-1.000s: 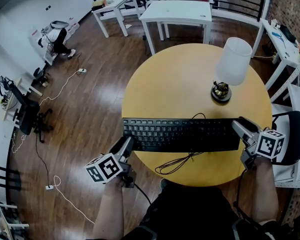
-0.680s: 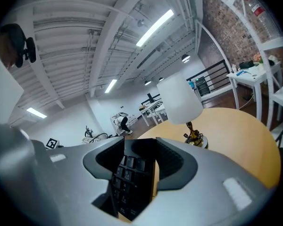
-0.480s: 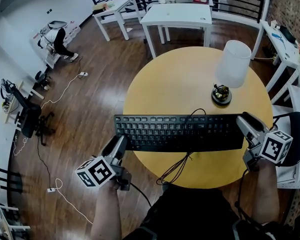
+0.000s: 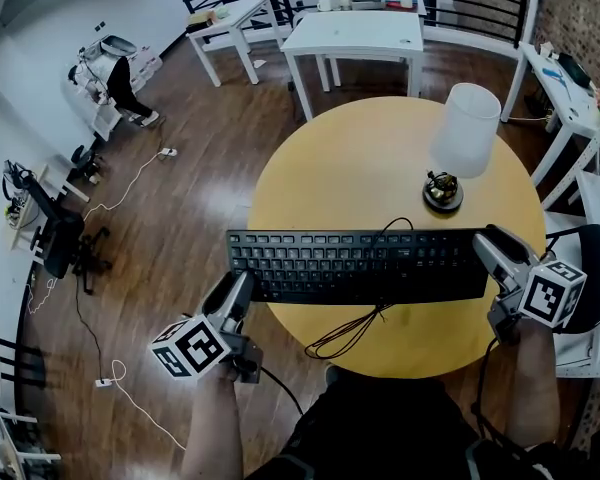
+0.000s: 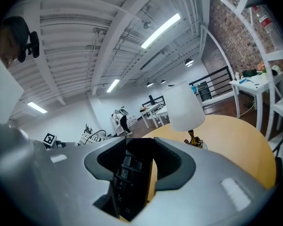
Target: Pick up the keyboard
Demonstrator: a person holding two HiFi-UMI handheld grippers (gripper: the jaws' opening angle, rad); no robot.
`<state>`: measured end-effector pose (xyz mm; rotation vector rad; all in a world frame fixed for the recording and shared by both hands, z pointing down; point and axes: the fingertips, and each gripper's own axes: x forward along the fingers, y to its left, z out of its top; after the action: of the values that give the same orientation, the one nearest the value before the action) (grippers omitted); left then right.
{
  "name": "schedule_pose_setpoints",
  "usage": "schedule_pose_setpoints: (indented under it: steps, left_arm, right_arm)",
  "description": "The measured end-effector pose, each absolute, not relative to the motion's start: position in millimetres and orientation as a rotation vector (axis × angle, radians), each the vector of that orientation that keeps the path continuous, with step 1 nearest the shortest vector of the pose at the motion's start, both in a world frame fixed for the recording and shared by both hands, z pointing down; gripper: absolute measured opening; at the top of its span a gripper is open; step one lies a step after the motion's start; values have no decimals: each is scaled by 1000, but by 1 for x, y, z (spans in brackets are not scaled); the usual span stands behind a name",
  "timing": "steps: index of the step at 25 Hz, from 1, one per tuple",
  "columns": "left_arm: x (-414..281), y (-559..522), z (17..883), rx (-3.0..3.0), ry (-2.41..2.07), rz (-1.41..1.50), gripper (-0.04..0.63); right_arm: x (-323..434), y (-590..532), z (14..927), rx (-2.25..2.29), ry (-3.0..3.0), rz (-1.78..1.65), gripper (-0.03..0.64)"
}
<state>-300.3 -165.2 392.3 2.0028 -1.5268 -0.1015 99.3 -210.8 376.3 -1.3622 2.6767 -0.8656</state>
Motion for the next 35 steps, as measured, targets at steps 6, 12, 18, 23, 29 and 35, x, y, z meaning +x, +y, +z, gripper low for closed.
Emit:
schedule_pose_setpoints:
  steps: [6,12,18,23,29,35]
  left_arm:
    - [-301,-165,391,2003,-1534,-99,187]
    - [-305,-164,388,1998,-1545,-94,187]
    - [-301,-166,390,1998,-1554,-92,187]
    - [-307,-166,389,1995,-1553,-92,187]
    - [-301,-166,389,2000,-1552,-94,187]
    - [-302,-165,383,2010,-1556,-99,188]
  right_arm:
    - [101,-209,377,-1362,2685,-877,178]
    - [96,-209,375,-1365,2704,-878,178]
    - [100,-210,380,-1353,2705,-891,176]
    - [96,-209,380,-1363,2713,-902,176]
    - [101,-208,382,-1376,2735,-889,179]
    - [101,-205,380,-1370,2719,-901,179]
